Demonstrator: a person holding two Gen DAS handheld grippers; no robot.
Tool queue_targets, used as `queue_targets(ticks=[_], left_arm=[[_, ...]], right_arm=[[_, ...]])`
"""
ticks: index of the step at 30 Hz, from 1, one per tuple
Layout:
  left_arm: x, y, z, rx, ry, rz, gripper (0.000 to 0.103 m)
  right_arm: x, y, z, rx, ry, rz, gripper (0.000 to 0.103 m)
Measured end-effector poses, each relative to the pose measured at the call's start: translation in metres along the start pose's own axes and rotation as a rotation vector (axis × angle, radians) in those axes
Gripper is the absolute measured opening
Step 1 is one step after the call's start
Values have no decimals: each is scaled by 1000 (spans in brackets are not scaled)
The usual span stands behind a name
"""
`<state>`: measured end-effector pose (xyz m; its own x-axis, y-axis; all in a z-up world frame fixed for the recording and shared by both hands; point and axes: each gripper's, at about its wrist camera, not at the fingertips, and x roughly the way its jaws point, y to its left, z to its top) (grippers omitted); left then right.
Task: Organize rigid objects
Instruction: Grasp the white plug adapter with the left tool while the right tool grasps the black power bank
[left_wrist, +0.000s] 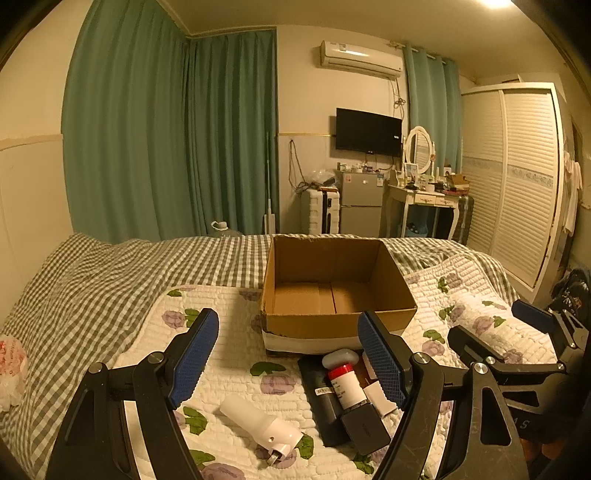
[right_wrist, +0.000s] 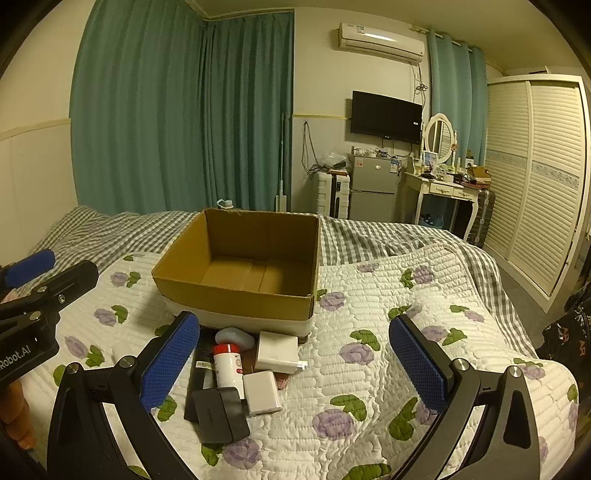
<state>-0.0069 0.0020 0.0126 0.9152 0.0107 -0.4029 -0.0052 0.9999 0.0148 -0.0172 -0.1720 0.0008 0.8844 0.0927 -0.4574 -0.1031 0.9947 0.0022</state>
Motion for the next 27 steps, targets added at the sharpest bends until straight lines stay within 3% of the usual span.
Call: queue_targets(ticks=[6, 11, 18, 25, 27], left_arm=[[-7, 7, -5, -21, 18, 45, 81], [28, 15, -30, -45, 173, 138, 81], [94, 9, -83, -49, 432, 150, 78], [120, 9, -102, -41, 518, 163, 75], [125, 2, -107, -13, 533, 144, 63]], right_arm=[[-9, -4, 7, -5, -3, 15, 103], [-5, -9, 2, -10, 24, 24, 103], [22, -10, -18, -15, 117, 52, 103], [51, -8, -37, -20, 202, 77, 103], [54, -5, -40, -26, 216, 81, 103]])
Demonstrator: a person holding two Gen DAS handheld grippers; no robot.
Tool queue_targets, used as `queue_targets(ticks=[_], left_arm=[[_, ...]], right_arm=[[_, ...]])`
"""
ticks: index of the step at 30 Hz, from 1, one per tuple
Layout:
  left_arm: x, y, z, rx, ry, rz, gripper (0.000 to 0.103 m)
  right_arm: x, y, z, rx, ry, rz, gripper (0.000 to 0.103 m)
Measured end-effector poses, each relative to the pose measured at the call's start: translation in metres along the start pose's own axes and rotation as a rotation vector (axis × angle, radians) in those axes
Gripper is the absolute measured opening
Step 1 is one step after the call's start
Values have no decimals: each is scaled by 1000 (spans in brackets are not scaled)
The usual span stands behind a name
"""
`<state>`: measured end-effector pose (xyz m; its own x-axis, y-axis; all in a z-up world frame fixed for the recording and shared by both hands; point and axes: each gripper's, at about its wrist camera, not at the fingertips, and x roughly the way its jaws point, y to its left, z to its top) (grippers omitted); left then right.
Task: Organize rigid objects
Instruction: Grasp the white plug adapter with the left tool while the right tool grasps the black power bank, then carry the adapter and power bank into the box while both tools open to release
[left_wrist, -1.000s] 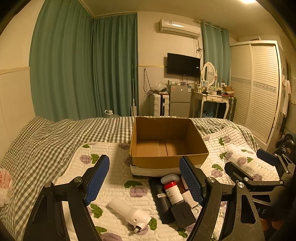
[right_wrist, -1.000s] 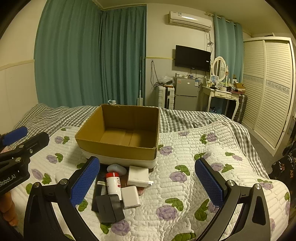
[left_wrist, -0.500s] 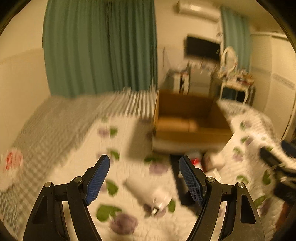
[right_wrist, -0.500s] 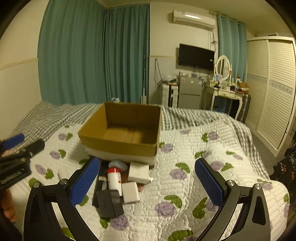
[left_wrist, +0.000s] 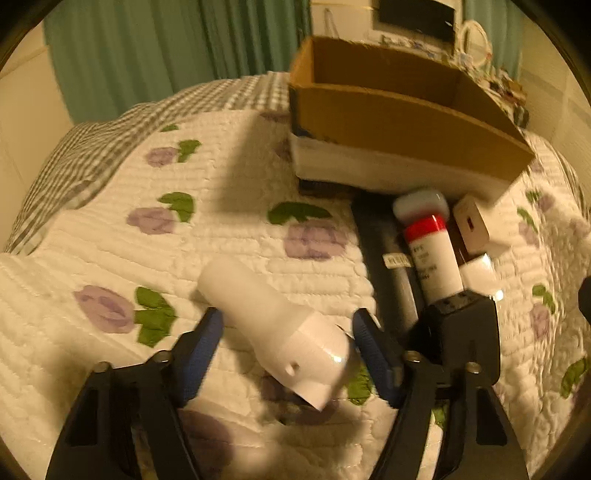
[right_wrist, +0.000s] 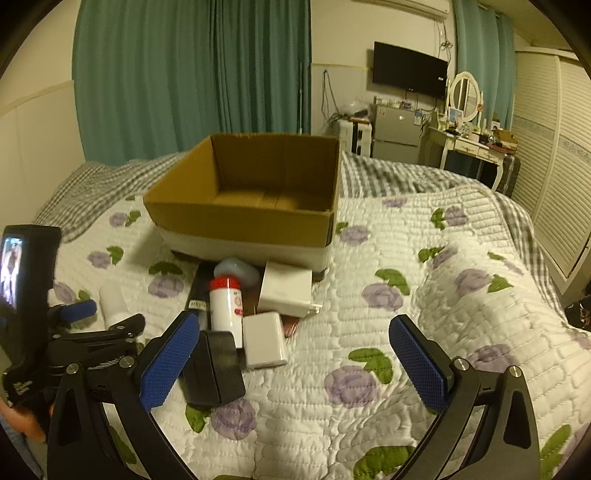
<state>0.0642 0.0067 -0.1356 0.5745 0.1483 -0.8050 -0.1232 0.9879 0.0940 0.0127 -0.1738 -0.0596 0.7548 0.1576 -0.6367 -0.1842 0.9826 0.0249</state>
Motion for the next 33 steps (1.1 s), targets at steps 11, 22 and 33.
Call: queue_targets(ticks=[11, 22, 33], left_arm=[[-46, 0, 0, 23, -118, -135, 53], [-66, 25, 7, -27, -187, -180, 53], [-91, 23, 12, -24, -230, -192, 53]], right_arm=[[15, 23, -12, -91, 62, 15, 103], [61, 78, -36, -254, 181, 52, 79], [58, 65, -32, -164, 211, 133, 43]])
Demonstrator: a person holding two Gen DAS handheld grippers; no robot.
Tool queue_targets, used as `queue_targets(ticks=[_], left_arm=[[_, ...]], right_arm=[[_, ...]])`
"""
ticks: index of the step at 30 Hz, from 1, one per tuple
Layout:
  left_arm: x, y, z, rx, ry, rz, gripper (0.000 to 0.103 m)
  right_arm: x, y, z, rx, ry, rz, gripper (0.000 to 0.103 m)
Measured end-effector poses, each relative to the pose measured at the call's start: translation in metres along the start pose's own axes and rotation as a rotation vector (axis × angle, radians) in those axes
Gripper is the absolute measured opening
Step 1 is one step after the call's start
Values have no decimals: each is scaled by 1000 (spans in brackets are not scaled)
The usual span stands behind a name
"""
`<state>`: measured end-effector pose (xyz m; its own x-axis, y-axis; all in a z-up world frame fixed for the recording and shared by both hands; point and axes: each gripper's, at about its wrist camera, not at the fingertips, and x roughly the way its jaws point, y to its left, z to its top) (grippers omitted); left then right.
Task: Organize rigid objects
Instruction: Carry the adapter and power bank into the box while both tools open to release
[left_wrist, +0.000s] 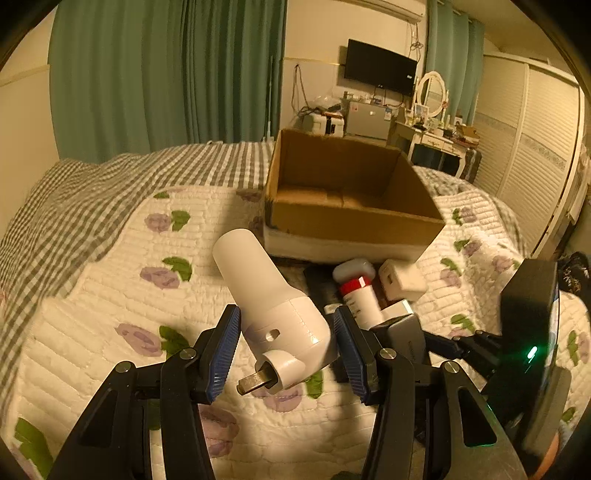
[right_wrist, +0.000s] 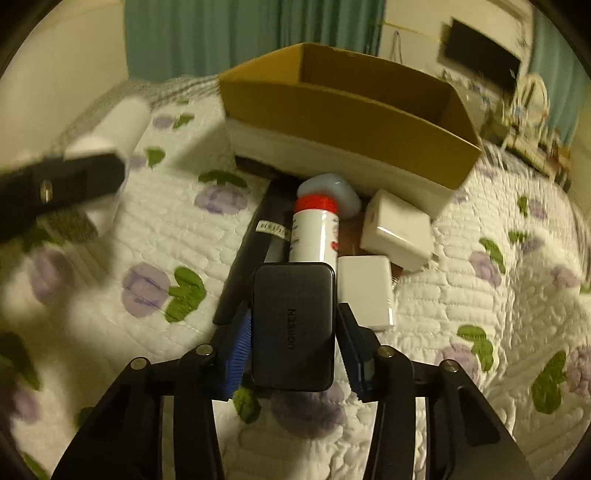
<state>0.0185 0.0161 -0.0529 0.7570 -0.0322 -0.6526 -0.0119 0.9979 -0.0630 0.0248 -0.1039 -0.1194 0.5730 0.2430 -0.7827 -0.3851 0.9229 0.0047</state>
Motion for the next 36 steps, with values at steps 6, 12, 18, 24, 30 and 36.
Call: queue_targets(ticks=[6, 12, 18, 24, 30, 36], left_arm=[[-23, -18, 40, 59, -77, -18, 53], [-12, -37, 97, 122, -136, -43, 53], [40, -48, 138, 173, -117, -75, 53], [100, -62, 137, 254, -55, -79, 53], [133, -65, 121, 309, -16, -72, 59], [131, -52, 126, 240, -7, -48, 61]], right_arm=[[-46, -32, 31, 76, -102, 25, 43], [-84, -65, 92, 67, -221, -2, 43], [-80, -98, 143, 82, -263, -8, 43], [-48, -121, 173, 88, -245, -8, 43], [-7, -131, 175, 99, -199, 21, 43], [3, -137, 172, 112, -163, 32, 43]])
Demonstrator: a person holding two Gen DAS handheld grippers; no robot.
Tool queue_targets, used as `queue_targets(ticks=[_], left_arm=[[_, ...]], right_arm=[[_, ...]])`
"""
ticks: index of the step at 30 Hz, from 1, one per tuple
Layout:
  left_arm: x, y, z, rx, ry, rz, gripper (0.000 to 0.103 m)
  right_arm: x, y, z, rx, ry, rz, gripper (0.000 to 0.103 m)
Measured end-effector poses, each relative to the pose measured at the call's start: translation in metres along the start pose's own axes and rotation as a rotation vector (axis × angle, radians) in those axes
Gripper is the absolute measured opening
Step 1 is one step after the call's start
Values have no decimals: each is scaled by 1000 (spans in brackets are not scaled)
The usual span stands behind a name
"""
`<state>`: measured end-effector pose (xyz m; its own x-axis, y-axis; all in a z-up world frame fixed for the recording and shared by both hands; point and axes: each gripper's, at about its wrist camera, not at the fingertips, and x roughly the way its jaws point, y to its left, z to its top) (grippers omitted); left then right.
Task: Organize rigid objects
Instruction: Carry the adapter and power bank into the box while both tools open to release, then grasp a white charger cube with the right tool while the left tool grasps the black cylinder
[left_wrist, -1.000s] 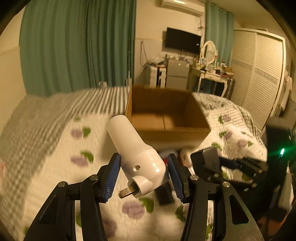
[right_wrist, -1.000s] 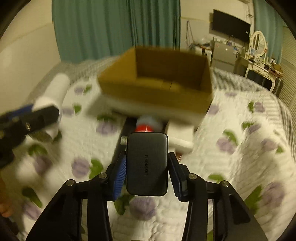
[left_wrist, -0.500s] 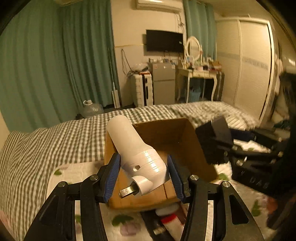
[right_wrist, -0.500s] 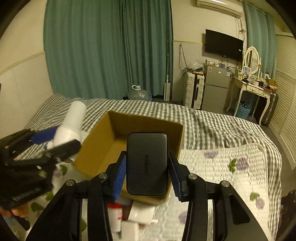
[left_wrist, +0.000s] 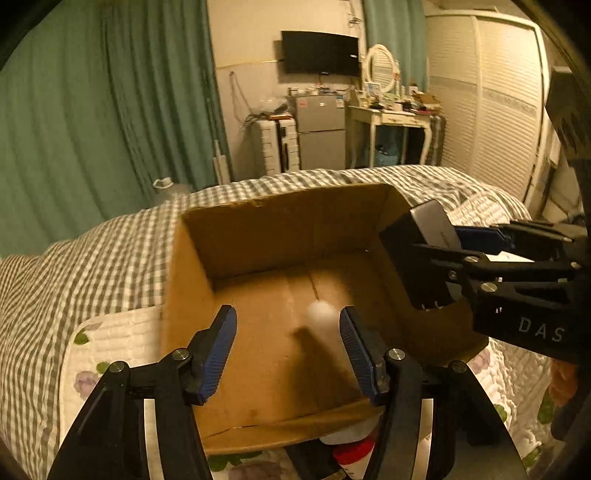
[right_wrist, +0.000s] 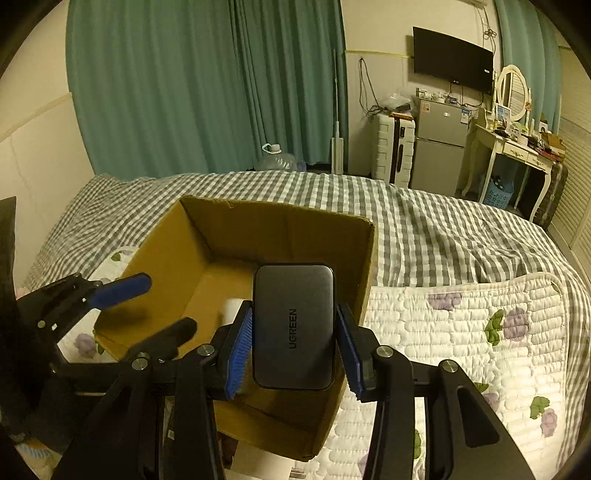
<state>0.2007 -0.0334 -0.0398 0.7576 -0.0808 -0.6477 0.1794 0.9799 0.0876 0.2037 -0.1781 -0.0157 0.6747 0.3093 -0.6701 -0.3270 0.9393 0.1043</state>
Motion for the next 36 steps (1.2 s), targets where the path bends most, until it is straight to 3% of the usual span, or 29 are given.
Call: queue_targets(ticks=[8, 12, 16, 26, 30, 36], left_arm=[[-22, 21, -4, -99, -23, 25, 61], [-36, 25, -10, -128, -27, 26, 61], [-52, 23, -13, -130, -40, 40, 61], [-79, 12, -69, -182, 21, 62, 61], [-84, 4, -101, -202, 77, 65, 61], [-76, -2, -136, -192, 154, 62, 61]], right_arm=[[21, 13, 4, -38, 39, 2, 42], [16, 21, 13, -77, -31, -30, 43], [0, 15, 7, -48, -55, -20, 56], [-61, 16, -63, -22, -52, -70, 70], [-63, 28, -102, -34, 17, -40, 70], [-32, 54, -147, -111, 166, -15, 70]])
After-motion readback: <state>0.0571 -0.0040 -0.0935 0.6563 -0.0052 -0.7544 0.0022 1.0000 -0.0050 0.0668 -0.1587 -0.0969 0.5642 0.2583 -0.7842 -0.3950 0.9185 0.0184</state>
